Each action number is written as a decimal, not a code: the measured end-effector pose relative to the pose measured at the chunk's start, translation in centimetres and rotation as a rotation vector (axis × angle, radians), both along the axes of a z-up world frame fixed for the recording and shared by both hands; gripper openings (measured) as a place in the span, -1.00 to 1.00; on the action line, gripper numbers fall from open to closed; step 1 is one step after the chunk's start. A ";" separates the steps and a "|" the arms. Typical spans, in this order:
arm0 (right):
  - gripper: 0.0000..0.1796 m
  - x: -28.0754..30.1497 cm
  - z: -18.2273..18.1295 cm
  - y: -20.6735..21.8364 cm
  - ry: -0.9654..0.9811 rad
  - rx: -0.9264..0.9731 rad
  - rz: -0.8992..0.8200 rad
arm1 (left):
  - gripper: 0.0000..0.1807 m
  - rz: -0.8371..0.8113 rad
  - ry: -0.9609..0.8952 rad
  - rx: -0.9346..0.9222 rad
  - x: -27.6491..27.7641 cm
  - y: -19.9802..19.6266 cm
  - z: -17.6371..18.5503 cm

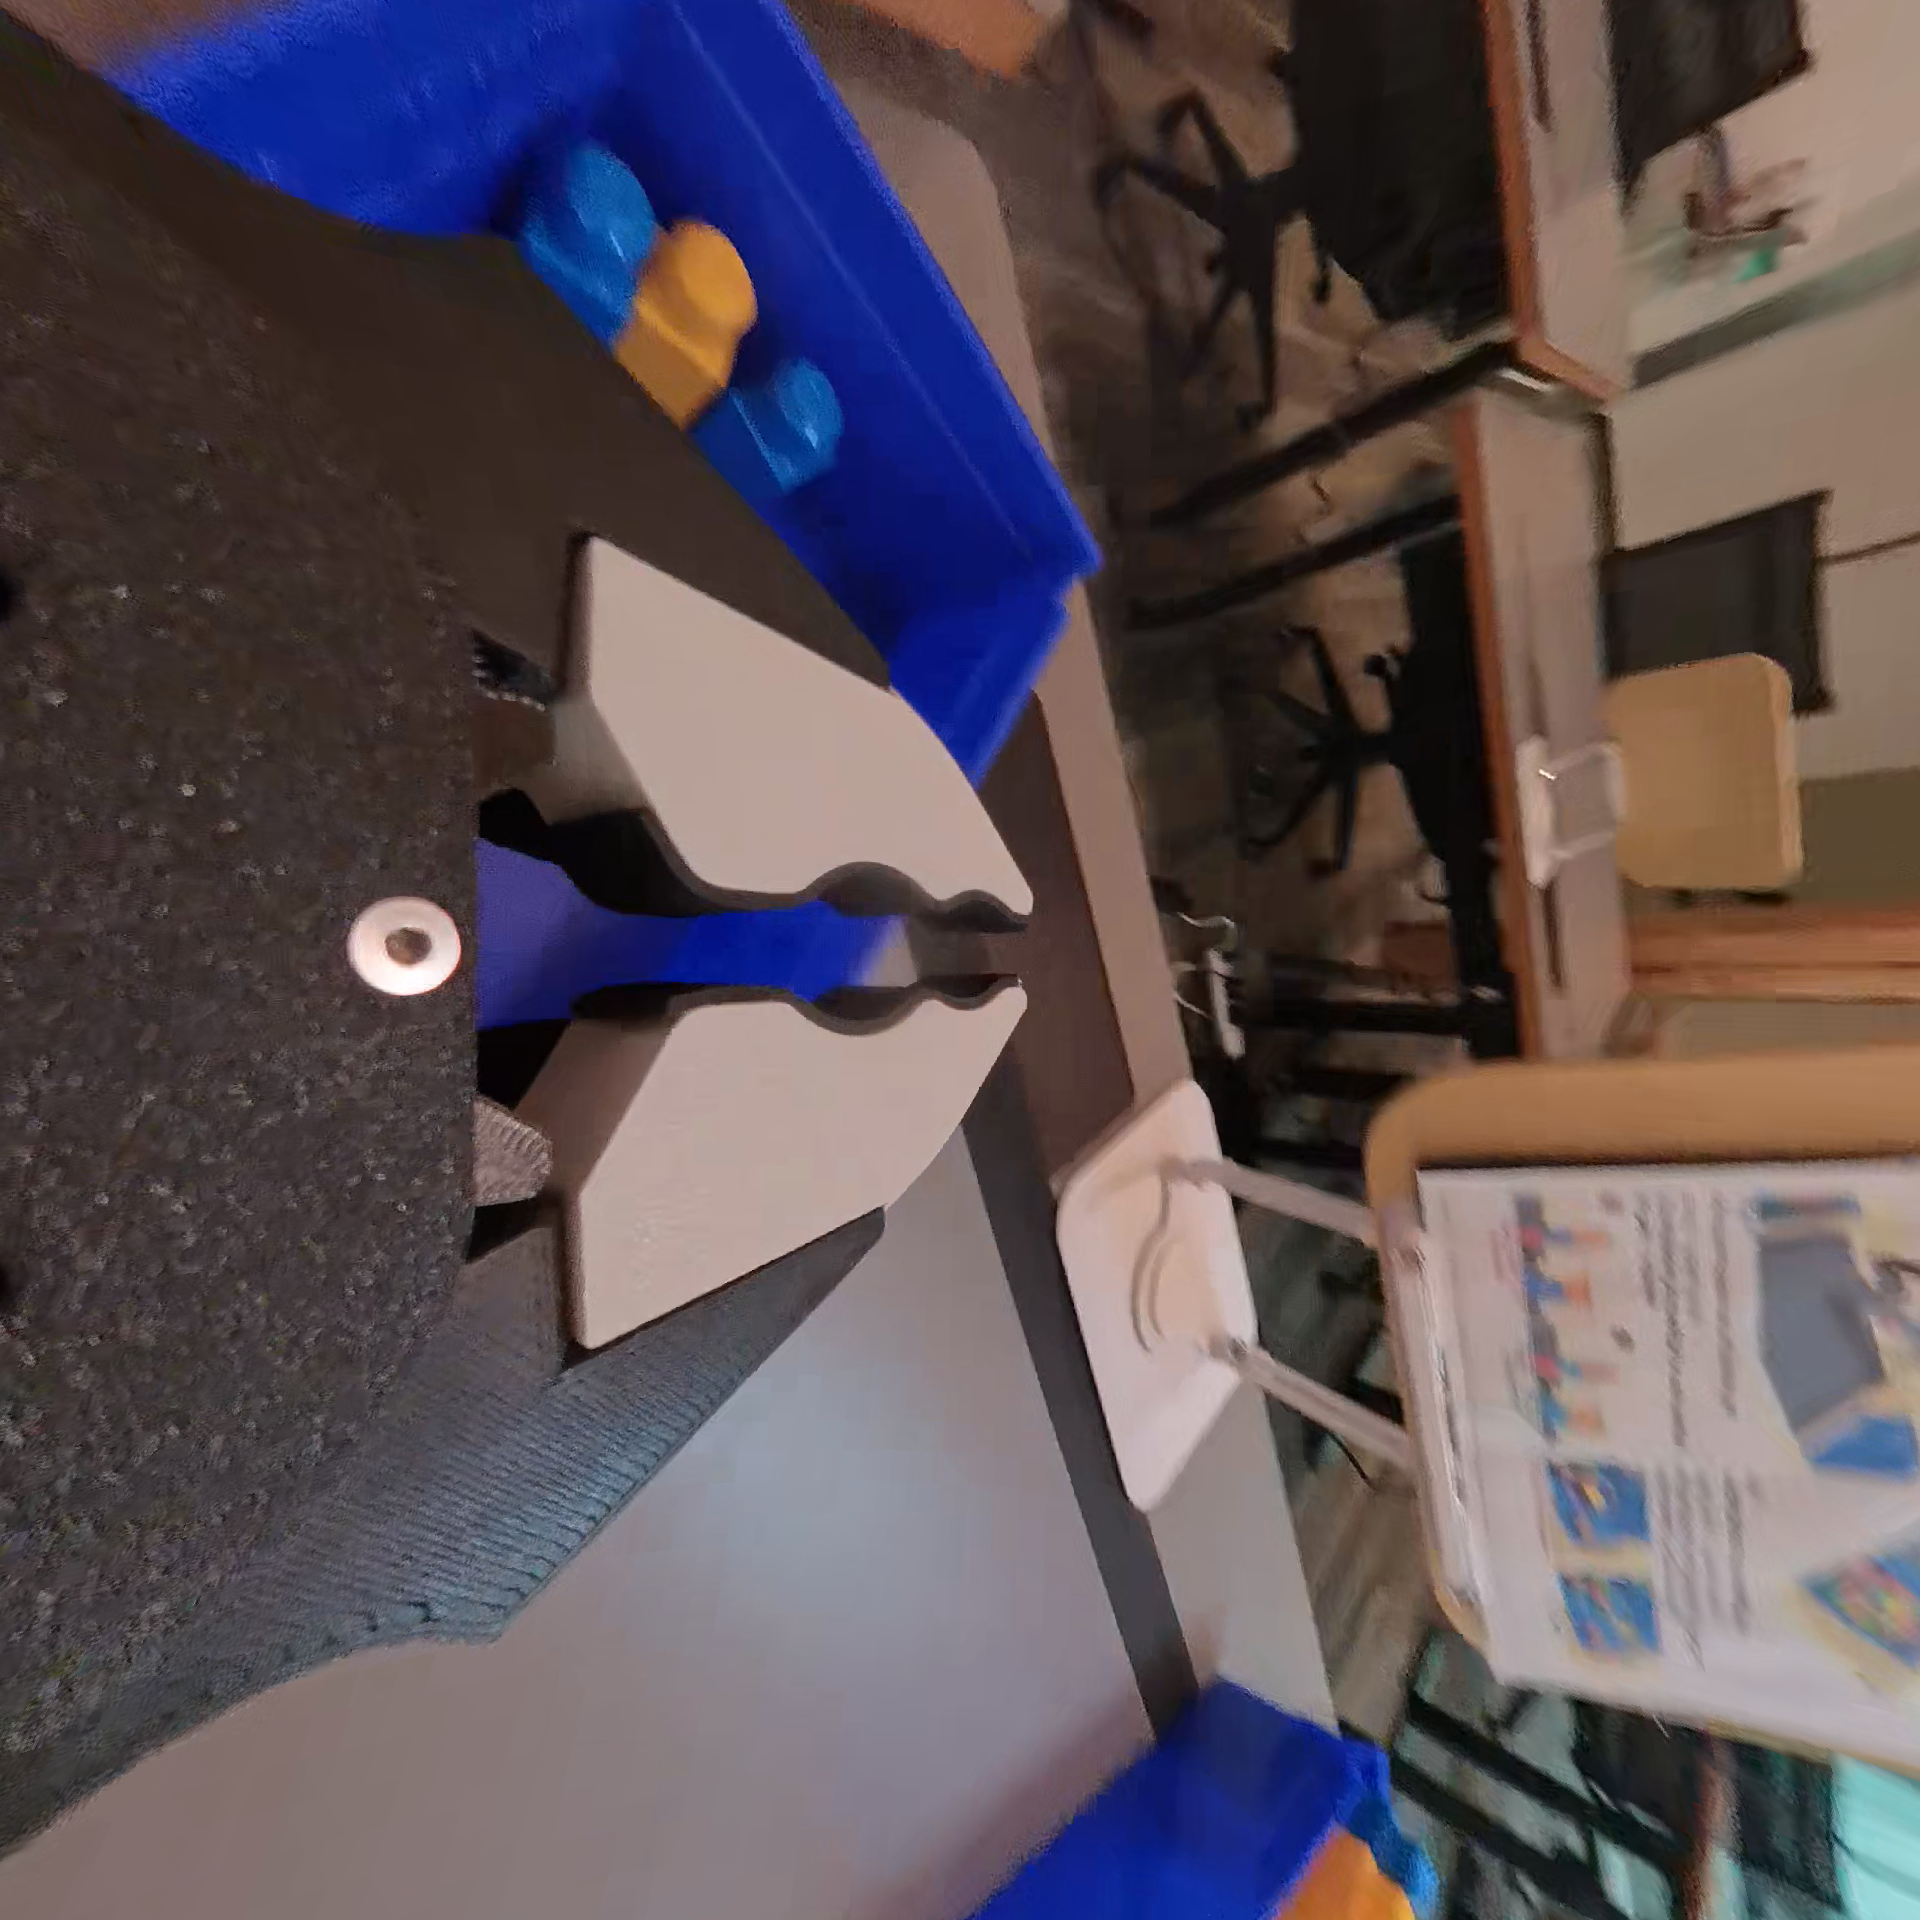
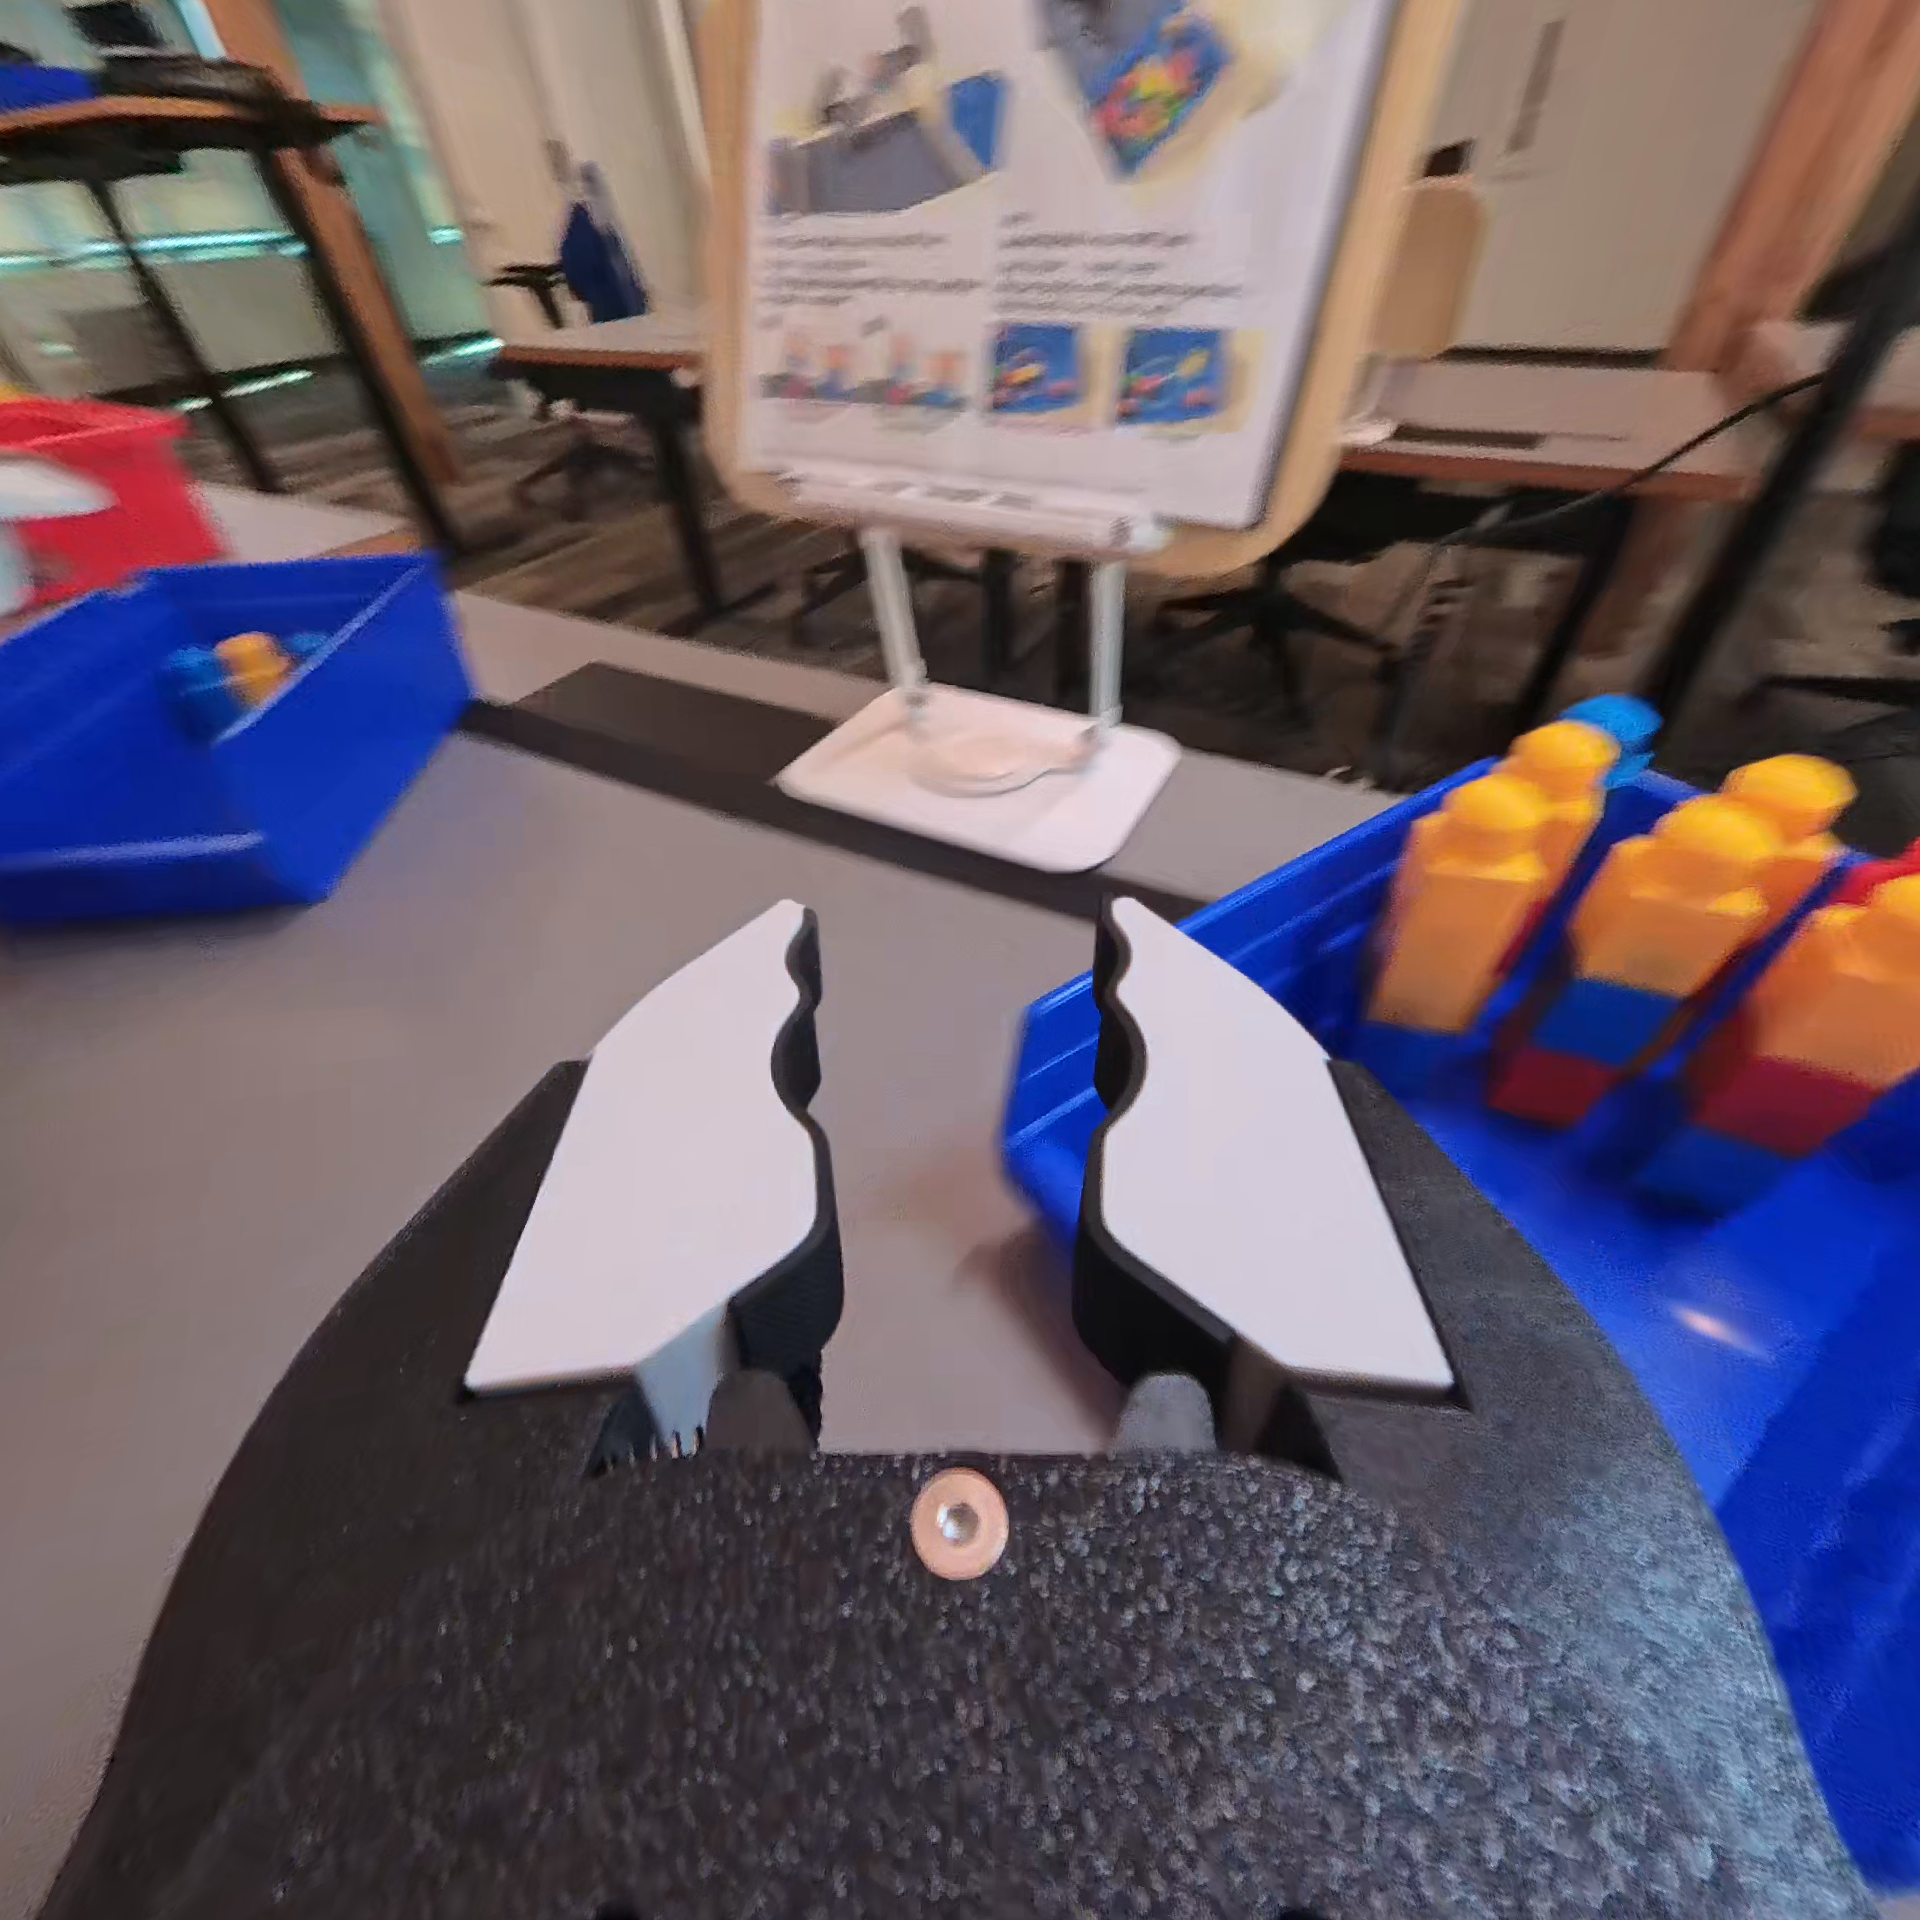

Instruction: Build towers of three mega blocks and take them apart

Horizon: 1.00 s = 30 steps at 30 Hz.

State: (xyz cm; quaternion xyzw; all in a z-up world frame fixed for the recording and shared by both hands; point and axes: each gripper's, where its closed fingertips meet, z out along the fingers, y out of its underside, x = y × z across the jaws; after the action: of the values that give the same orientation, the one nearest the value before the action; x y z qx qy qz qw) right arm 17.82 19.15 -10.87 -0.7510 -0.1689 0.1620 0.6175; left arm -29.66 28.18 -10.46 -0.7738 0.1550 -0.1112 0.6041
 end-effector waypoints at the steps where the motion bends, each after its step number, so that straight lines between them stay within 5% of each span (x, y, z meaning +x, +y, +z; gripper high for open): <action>1: -0.44 -1.2 -0.5 -2.1 0.006 -0.022 0.046 | -0.91 0.025 0.041 -0.041 -1.8 0.5 -0.1; 8: -0.47 -7.6 -4.4 -11.1 0.076 -0.091 0.250 | -0.66 0.088 0.329 -0.404 -10.4 5.6 -4.3; 17: -0.49 -9.9 -6.3 -11.7 0.132 -0.061 0.354 | -0.45 0.351 0.369 -0.747 -15.8 10.1 -14.1; 21: -0.52 -9.9 -7.0 -11.8 0.119 -0.055 0.362 | -0.55 0.410 0.359 -0.765 -16.2 11.2 -16.7; 26: -0.53 -10.0 -7.8 -11.8 0.117 -0.079 0.373 | -0.60 0.360 0.392 -0.731 -14.7 11.3 -15.9; 30: -0.54 -10.0 -7.7 -12.0 0.104 -0.062 0.374 | -0.61 0.259 0.406 -0.594 -11.9 10.4 -10.8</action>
State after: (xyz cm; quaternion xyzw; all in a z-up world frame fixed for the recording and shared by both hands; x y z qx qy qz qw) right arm 7.78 7.15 -18.54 -0.7159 -0.2682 0.3178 0.5609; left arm -41.59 38.60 -21.22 -0.9346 0.1335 0.0814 0.3196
